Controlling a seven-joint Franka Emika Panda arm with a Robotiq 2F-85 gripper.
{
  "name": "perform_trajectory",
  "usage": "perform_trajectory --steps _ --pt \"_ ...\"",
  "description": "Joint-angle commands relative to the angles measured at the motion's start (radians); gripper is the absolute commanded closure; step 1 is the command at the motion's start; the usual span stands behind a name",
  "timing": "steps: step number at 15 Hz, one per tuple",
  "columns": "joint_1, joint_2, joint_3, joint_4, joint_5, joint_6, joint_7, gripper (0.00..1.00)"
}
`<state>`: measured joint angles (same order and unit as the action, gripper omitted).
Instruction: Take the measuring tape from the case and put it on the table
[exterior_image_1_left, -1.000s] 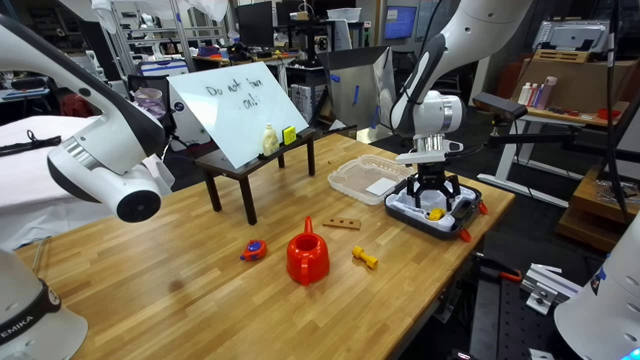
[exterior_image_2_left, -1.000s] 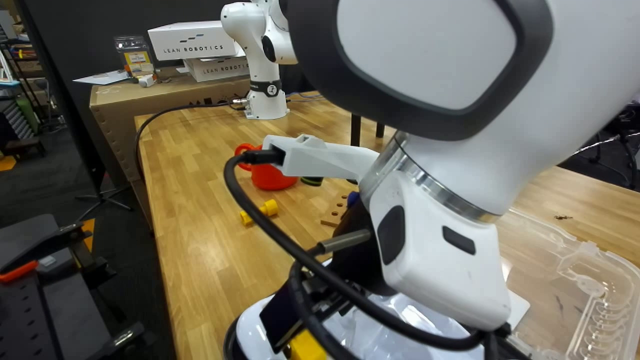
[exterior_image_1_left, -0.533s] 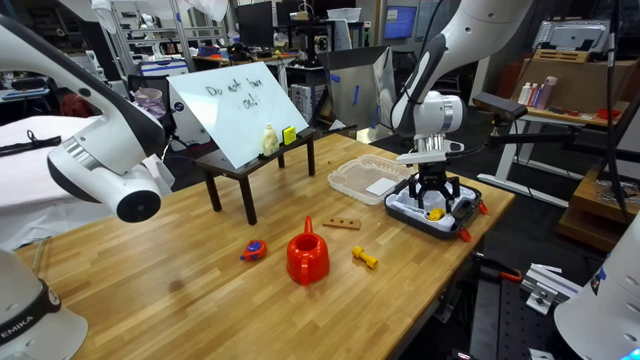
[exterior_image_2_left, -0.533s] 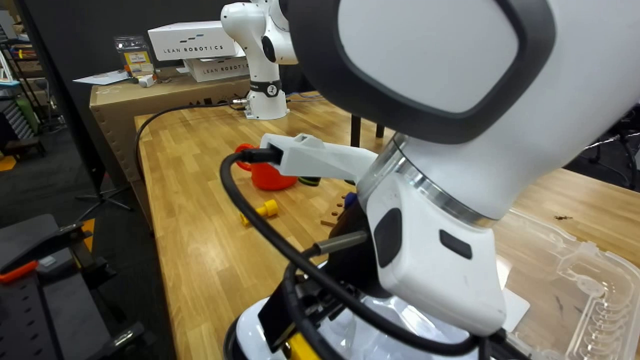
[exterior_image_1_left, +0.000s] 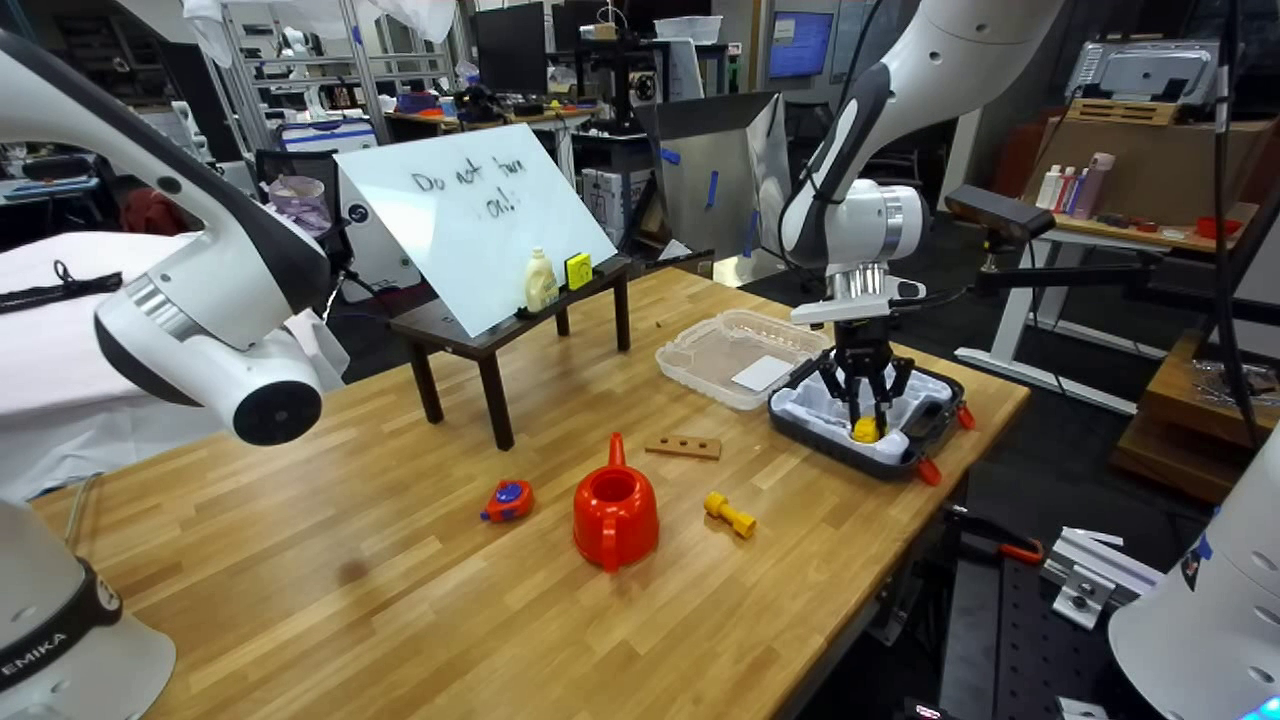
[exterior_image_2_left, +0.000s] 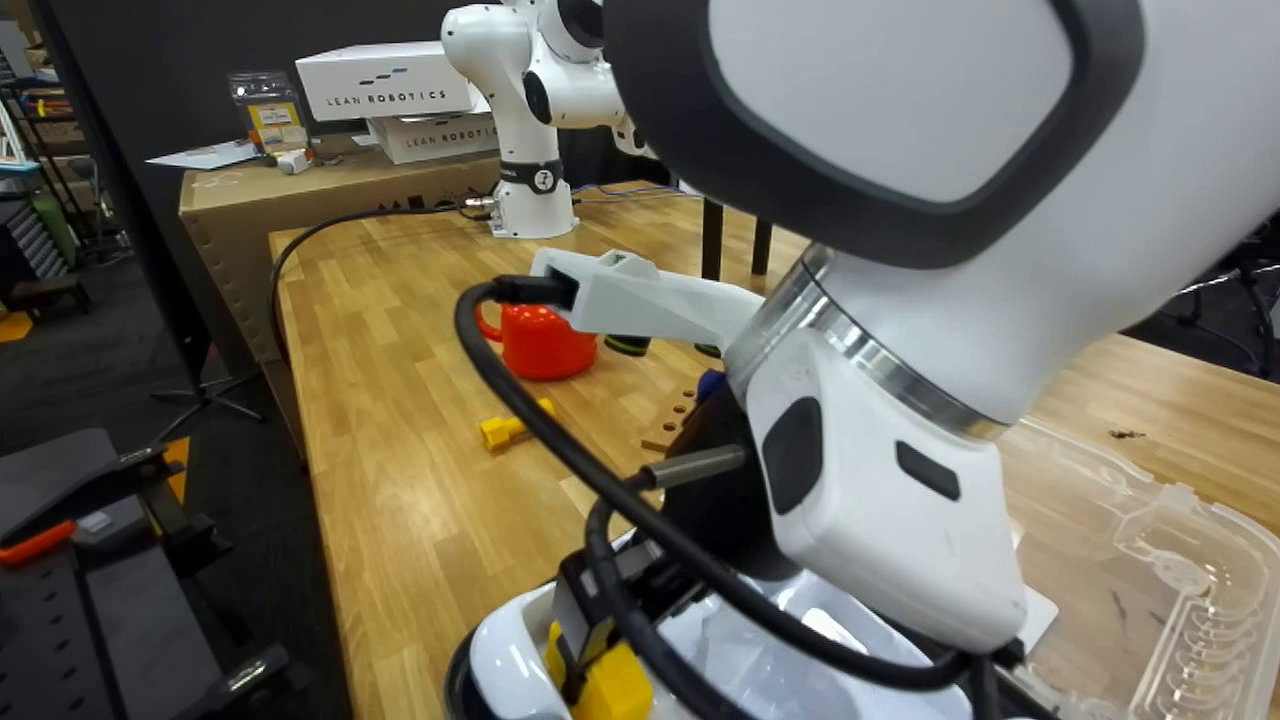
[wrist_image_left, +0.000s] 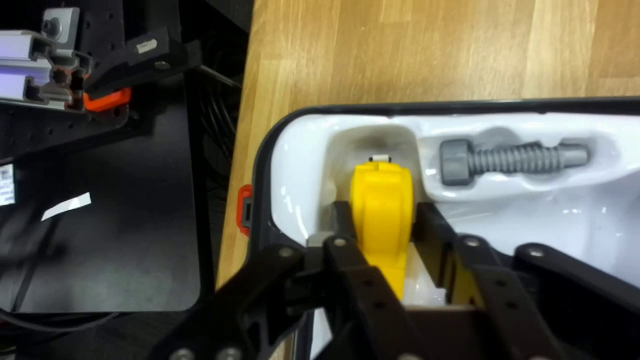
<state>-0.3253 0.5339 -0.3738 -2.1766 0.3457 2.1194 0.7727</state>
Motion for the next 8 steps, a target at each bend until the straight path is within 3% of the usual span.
perform_trajectory --steps 1,8 --pt "-0.013 0.008 0.005 0.021 0.000 -0.039 -0.009 0.93" --pt "-0.008 -0.040 -0.017 -0.008 -0.007 0.005 -0.010 0.92"
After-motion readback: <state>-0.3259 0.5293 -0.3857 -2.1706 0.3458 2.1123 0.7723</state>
